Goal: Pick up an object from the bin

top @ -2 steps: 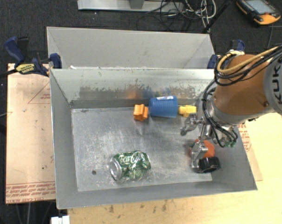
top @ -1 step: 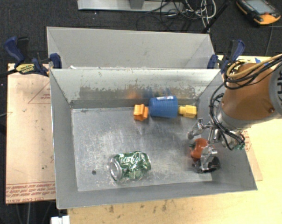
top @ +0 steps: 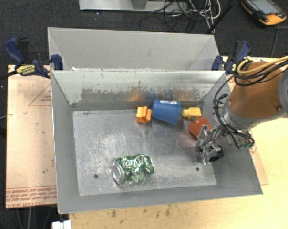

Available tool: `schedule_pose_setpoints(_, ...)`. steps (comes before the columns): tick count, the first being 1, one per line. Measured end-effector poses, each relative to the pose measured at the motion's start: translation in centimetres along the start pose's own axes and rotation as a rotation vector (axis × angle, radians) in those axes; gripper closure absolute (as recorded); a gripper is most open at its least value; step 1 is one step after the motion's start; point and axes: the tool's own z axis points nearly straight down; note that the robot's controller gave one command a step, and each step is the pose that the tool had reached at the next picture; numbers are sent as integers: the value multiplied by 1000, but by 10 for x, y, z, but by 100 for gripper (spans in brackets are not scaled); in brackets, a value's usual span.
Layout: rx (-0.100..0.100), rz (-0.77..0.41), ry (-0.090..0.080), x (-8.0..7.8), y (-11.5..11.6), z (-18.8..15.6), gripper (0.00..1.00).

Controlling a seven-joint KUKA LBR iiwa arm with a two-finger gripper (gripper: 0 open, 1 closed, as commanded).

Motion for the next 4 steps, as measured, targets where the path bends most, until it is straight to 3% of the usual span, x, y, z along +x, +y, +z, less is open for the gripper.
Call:
schedule_pose_setpoints(1, 0, 0, 0, 0, 0, 0, 100)
schedule_pose_setpoints(2, 14, -4, -6, 2, 5, -1, 100)
schedule_pose_setpoints(3, 23, 4, 0, -2, 0, -18, 100)
schedule_pose_setpoints(4, 36, -18, 4, -9, 0, -80, 100)
